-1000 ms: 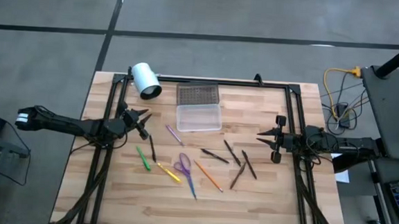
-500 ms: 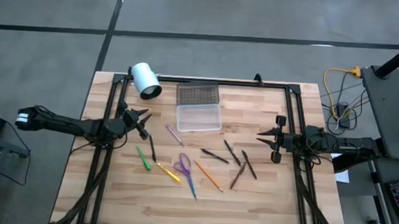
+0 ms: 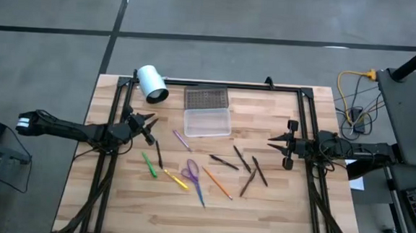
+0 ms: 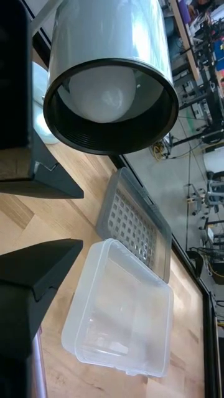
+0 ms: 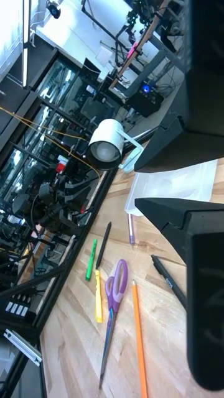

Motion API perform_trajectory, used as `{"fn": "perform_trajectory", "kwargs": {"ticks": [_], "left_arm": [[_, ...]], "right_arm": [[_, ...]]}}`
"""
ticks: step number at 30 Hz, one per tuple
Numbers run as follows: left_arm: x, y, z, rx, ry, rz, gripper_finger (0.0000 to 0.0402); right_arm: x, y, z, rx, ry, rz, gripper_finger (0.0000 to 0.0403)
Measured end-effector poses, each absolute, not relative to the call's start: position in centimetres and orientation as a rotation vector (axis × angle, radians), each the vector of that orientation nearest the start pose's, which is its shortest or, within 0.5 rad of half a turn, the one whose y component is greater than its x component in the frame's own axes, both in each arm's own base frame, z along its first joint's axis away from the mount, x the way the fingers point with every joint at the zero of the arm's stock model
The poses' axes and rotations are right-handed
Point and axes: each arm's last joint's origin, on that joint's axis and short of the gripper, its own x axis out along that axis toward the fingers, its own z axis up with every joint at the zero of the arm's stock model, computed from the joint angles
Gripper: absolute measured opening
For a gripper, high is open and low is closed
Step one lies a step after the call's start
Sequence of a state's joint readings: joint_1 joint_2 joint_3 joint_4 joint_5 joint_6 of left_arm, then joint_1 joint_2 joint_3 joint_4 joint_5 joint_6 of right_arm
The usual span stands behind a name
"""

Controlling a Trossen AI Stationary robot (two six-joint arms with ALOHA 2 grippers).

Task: Pick & place school supplies into a supply box

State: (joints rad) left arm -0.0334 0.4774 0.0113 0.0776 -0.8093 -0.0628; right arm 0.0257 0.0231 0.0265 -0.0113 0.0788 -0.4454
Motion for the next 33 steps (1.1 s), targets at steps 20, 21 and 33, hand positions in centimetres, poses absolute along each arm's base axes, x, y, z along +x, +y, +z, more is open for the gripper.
{"fn": "perform_trajectory", "kwargs": {"ticks": [20, 21, 33], "left_arm": [[12.1, 1.2, 15.3, 0.104, 0.325, 0.567, 0.01], [12.2, 1.2, 15.5, 0.106, 0.324, 0.55, 0.01], [12.7, 0.5, 18.5, 0.073, 0.377, 0.272, 0.01]], "right_arm": [[9.8, 0.0, 17.0, -0.446, 0.02, -0.05, 0.0068], [9.8, 0.0, 17.0, -0.446, 0.02, -0.05, 0.0068], [9.7, 0.0, 17.0, -0.446, 0.02, -0.05, 0.0068]]}}
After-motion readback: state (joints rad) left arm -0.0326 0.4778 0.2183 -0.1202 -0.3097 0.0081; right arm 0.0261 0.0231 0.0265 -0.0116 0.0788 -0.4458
